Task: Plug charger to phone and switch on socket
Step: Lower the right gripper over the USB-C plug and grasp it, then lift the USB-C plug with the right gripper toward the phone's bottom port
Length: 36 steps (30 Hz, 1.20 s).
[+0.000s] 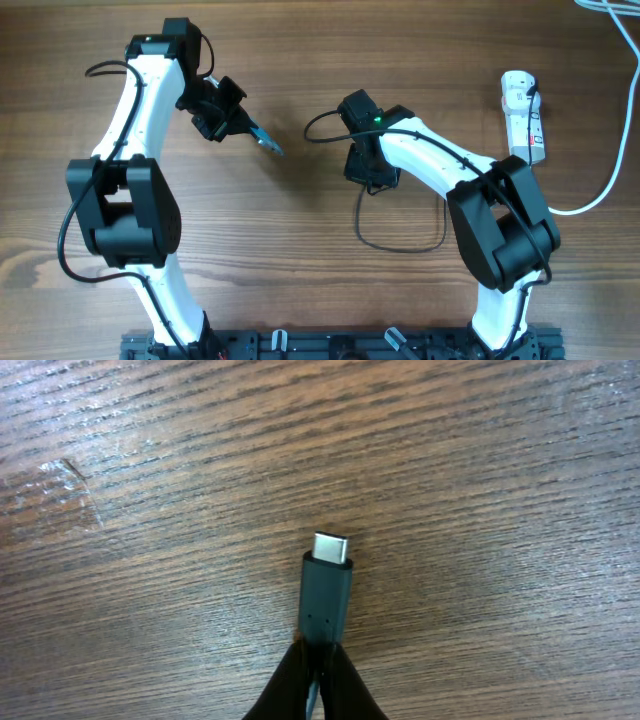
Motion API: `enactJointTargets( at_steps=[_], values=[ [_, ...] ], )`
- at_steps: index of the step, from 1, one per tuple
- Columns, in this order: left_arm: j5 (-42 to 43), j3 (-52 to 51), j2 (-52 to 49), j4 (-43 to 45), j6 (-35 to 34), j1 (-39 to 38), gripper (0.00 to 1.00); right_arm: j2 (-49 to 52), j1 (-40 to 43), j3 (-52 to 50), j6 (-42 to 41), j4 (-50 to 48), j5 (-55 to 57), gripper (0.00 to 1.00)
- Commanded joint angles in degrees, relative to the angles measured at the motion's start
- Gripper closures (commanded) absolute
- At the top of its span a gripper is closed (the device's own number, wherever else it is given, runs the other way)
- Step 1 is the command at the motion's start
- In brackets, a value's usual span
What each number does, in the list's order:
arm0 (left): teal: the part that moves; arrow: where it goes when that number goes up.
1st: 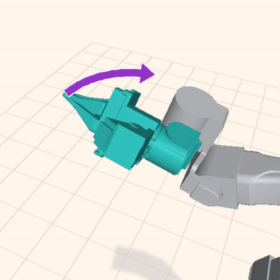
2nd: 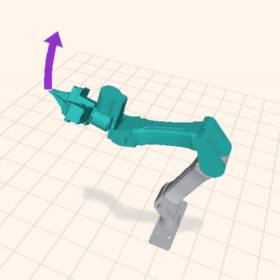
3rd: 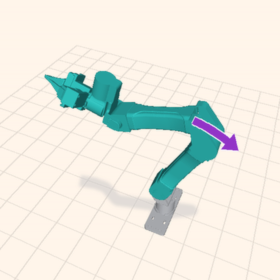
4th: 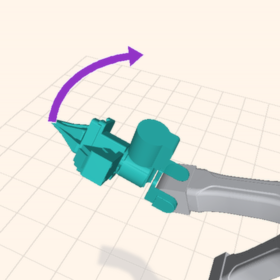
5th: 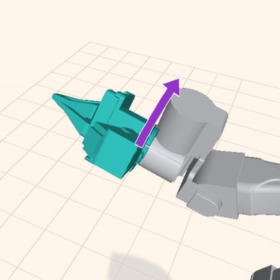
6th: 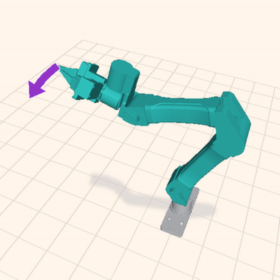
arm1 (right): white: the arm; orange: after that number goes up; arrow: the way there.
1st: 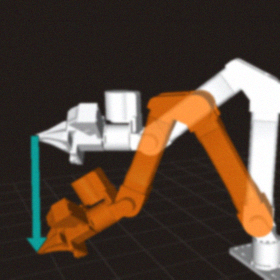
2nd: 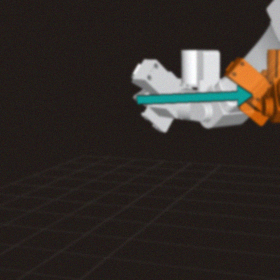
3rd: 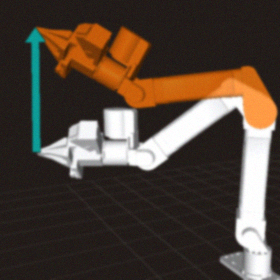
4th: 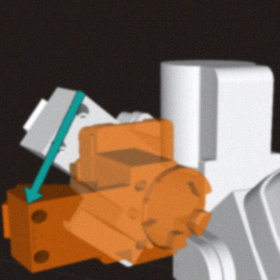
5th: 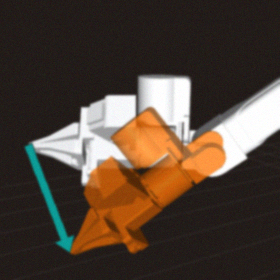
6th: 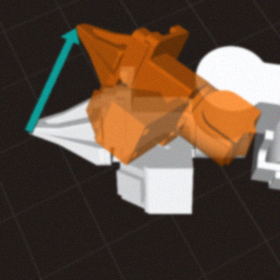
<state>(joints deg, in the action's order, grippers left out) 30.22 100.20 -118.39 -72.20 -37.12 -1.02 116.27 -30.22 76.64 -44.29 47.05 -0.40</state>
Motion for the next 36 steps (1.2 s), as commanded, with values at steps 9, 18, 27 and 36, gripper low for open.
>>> enactJointTargets(
  at_steps=[9,18,27,36],
  values=[
    [0.74,1.05,1.81,1.68,2.99,-0.15,0.96,3.26,0.33,2.45,4.11,1.25,-1.03,0.96],
    [31.61,1.07,1.81,15.5,17.35,0.0,0.96,-10.88,1.27,3.52,11.47,4.07,-11.63,0.96],
    [46.58,1.07,1.81,32.87,10.97,-0.92,0.96,-31.1,1.18,3.52,17.11,8.39,-17.75,0.96],
    [52.24,1.07,2.05,36.26,10.95,-5.2,0.96,-40.28,0.96,3.52,17.2,15.43,-17.75,0.96]
  ],
)
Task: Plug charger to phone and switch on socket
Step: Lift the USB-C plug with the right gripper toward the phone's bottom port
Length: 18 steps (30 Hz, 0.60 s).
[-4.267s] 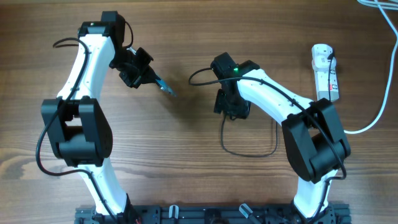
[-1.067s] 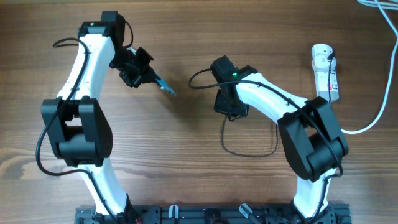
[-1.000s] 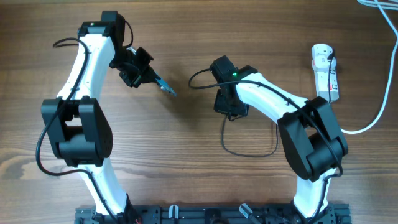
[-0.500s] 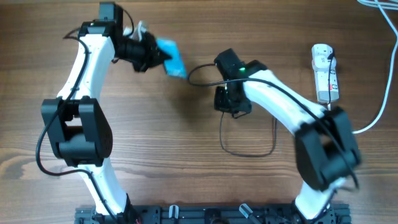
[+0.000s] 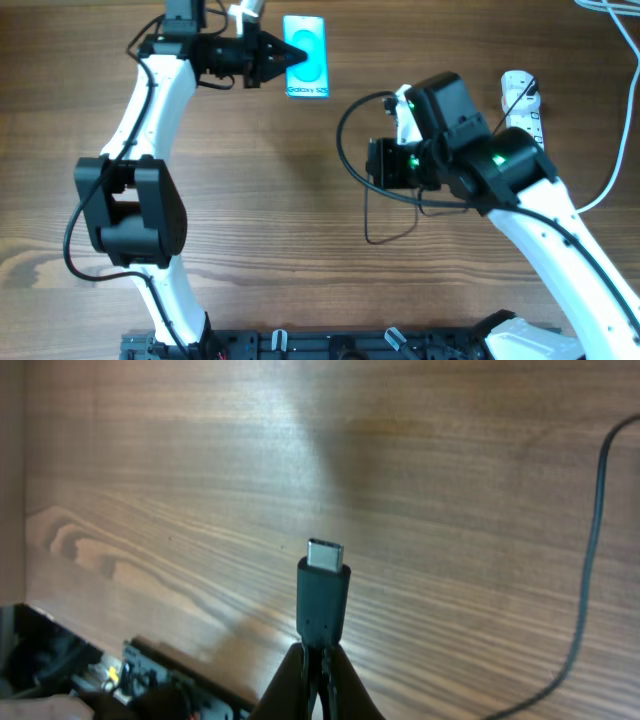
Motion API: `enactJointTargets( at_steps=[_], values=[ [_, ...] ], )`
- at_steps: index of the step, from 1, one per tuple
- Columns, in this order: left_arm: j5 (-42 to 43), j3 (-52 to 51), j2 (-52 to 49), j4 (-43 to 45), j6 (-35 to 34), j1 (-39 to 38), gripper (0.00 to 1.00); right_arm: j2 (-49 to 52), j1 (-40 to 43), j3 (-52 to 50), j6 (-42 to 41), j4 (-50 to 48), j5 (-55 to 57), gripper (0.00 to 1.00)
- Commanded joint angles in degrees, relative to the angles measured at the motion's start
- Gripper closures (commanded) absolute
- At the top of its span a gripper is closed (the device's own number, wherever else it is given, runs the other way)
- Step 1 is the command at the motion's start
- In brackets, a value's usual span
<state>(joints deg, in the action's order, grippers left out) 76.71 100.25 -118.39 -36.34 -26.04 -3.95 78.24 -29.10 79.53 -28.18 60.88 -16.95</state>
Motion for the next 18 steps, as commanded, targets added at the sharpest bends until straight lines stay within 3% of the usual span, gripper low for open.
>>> enactJointTargets(
  at_steps=[1,6,18],
  values=[
    [5.62,1.03,2.19,0.46,-0.13,-2.82,0.96,-2.6,-0.46,0.63,1.09,2.25,-1.2,0.96],
    [0.33,1.03,4.59,0.87,-0.13,-4.7,0.96,-3.15,-3.61,0.63,1.03,4.2,-2.29,0.96],
    [-0.09,1.03,10.82,2.69,-0.09,-5.31,0.96,-3.52,-9.35,0.63,-0.98,-1.53,-5.09,0.96]
  ],
)
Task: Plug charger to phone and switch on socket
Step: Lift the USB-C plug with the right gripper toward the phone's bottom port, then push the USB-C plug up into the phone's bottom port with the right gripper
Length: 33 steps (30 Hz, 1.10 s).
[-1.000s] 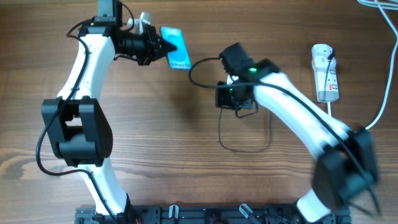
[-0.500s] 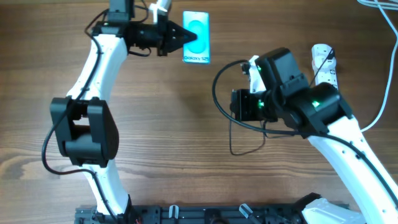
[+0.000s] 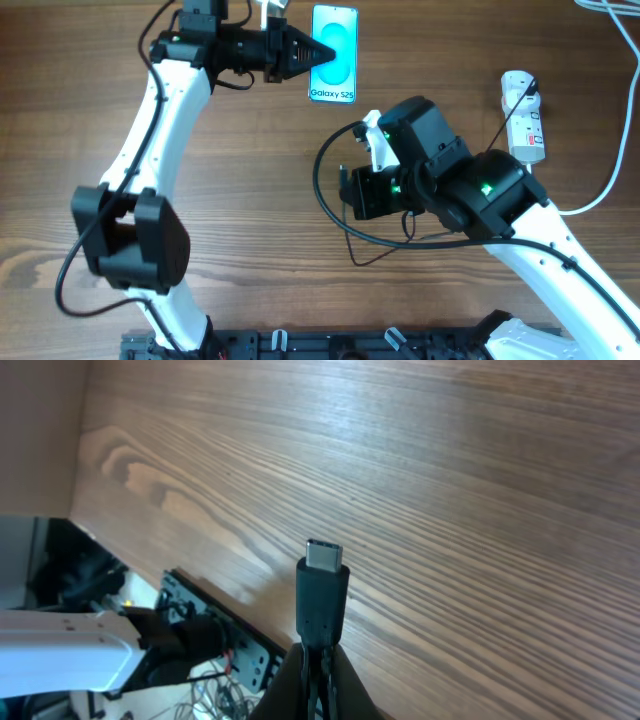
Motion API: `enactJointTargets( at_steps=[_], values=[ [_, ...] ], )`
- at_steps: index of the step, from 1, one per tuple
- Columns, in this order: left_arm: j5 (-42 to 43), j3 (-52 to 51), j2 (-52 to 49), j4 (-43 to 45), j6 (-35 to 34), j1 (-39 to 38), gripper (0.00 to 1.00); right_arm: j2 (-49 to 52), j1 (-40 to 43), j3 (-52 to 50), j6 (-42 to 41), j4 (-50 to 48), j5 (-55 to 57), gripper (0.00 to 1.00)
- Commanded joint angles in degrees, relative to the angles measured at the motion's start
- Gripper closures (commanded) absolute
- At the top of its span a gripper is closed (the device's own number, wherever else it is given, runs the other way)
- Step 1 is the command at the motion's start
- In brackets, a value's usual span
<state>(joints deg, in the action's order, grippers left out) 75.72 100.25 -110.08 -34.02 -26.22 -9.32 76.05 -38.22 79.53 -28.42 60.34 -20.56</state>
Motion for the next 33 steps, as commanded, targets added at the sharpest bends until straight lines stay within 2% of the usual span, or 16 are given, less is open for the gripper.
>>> enactJointTargets(
  at_steps=[1,13,20,25,33],
  values=[
    [0.9,1.03,2.51,0.33,0.07,0.07,0.96,-1.6,-0.24,0.7,-0.92,-1.27,-1.44,0.96],
    [-5.14,1.01,2.51,-2.54,0.55,-3.74,0.96,-2.86,-0.24,0.74,-1.16,-7.45,4.94,0.95],
    [-1.75,1.03,2.73,-2.38,0.74,-4.35,0.96,-2.78,-0.17,0.74,-5.01,-7.61,11.45,0.95],
    [1.33,1.03,2.95,-3.19,6.64,-4.35,0.96,-2.75,-0.17,0.74,-6.23,-8.9,13.44,0.96],
    [1.75,1.03,3.93,-3.28,11.1,-4.72,0.96,0.02,-0.17,0.74,-8.5,-9.51,13.16,0.95]
  ],
)
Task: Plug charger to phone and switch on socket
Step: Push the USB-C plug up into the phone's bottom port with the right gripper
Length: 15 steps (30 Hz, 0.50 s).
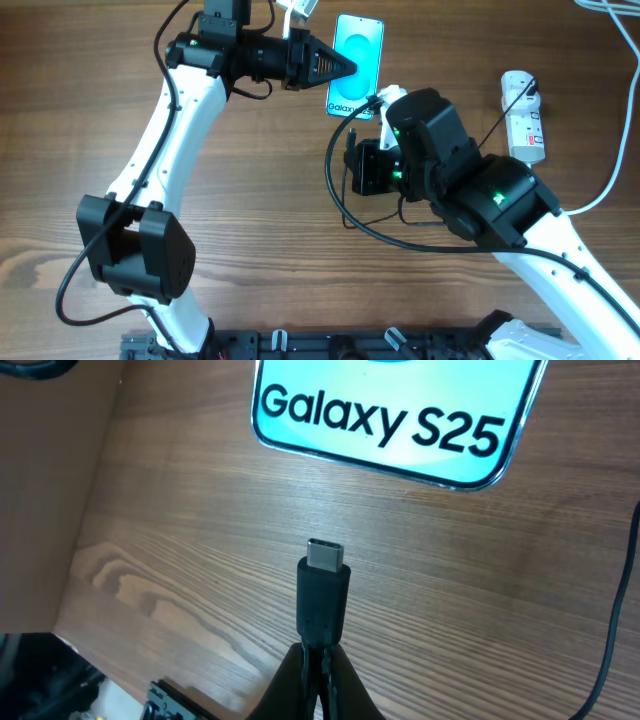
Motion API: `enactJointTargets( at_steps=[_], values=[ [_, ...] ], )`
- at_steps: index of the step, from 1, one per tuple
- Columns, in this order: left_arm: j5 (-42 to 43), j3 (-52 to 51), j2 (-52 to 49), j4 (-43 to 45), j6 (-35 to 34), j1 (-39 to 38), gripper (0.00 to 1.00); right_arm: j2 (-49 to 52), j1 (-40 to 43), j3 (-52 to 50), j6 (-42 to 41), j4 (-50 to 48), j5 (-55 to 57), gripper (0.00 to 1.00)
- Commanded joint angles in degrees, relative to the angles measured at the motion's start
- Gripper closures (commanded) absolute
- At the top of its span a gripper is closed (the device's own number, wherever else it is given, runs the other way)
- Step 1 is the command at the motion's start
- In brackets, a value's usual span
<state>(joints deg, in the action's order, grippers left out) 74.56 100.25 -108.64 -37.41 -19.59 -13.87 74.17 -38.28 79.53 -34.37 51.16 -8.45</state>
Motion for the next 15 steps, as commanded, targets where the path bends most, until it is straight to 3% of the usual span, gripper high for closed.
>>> enactJointTargets(
  at_steps=[1,15],
  values=[
    [2.25,1.03,2.84,0.15,4.44,-0.17,0.96,2.49,-0.11,0.74,-3.1,-0.39,0.87,0.96],
    [-0.72,1.03,4.28,-0.96,4.46,-0.92,0.96,3.21,-0.11,0.79,-3.04,-1.66,1.18,0.95]
  ],
)
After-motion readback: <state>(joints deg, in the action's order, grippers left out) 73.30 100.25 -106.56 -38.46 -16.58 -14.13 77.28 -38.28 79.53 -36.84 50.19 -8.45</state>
